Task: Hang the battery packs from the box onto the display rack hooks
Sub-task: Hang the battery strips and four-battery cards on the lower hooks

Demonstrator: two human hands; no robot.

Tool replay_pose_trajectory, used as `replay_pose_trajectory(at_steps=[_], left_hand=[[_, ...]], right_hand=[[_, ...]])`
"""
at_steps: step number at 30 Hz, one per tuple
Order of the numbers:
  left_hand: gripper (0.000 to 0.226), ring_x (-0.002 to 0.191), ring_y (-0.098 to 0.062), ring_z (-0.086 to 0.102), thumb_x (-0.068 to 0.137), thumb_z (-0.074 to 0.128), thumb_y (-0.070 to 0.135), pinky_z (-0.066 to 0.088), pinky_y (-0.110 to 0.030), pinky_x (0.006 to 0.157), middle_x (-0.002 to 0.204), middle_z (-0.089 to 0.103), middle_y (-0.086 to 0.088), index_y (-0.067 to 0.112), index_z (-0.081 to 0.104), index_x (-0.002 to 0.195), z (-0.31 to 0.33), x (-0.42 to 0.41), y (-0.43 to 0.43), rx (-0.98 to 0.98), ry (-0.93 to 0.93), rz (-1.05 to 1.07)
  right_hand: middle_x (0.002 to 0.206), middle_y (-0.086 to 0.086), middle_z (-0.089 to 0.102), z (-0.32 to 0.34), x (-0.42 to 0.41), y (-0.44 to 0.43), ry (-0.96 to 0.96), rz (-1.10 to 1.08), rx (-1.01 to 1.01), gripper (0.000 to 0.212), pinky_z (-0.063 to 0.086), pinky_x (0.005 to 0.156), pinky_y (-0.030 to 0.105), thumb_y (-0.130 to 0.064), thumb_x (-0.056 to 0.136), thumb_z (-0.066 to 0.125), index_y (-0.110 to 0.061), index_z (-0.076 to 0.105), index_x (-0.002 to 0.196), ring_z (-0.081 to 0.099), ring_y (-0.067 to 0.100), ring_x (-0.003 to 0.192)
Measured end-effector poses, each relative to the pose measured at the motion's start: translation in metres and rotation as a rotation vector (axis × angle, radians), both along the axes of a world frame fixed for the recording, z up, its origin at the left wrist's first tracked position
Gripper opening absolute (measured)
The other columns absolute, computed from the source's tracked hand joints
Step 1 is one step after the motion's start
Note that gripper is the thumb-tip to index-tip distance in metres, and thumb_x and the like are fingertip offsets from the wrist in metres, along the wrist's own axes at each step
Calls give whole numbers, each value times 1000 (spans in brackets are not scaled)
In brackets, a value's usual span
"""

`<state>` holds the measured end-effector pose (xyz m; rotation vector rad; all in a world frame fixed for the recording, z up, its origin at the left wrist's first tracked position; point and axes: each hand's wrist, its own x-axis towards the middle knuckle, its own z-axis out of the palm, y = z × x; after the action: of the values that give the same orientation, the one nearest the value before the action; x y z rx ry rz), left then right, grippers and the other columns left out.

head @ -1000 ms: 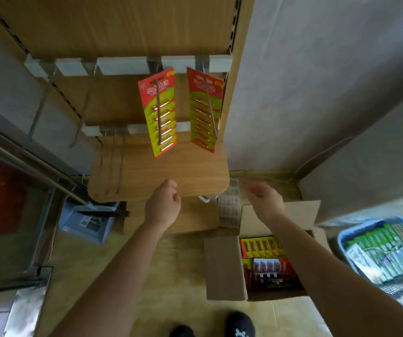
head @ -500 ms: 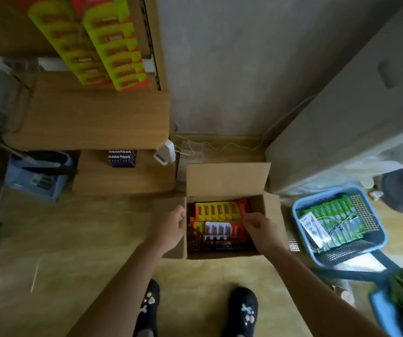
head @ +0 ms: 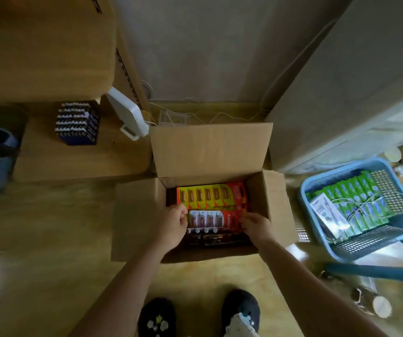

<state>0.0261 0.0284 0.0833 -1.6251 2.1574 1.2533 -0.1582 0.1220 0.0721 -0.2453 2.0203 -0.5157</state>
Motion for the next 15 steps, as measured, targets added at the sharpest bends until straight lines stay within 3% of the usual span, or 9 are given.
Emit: replay_pose_trajectory(at_steps=[4,9,12,15], left_hand=[[21,100,-15,59,94,48,14,52,-28,82,113,62,-2,12,56,114,-70,-14,-17,-72,18,-49],[19,98,-18,60,93,46,15,48,-30,78,109,65,0,14,58,108,-140,-30,-37,-173,29,-83],[17,96,-22,61,92,46,14,49,-34,76,104,66,0,14,58,104,-168,-37,-46,-242,42,-76],[18,98,-23,60,91,47,13,46,-34,76,104,67,-1,14,59,105,-183,-43,-48,-310,55,-50]], right_hand=[[108,13,67,-76,-4,-16,-30,-163,-1,32,54,84,36,-25,92,50,-14,60,120,64,25,95],[103,17,66,-150,-11,-44,-43,-314,33,36,52,90,41,-26,84,61,1,59,108,64,34,96],[84,10,62,-169,-18,-50,-75,-400,27,39,51,91,39,-30,84,64,-1,58,109,61,27,88],[97,12,64,-183,-28,-50,-100,-434,11,55,48,92,38,-38,76,71,-2,56,114,61,29,96]])
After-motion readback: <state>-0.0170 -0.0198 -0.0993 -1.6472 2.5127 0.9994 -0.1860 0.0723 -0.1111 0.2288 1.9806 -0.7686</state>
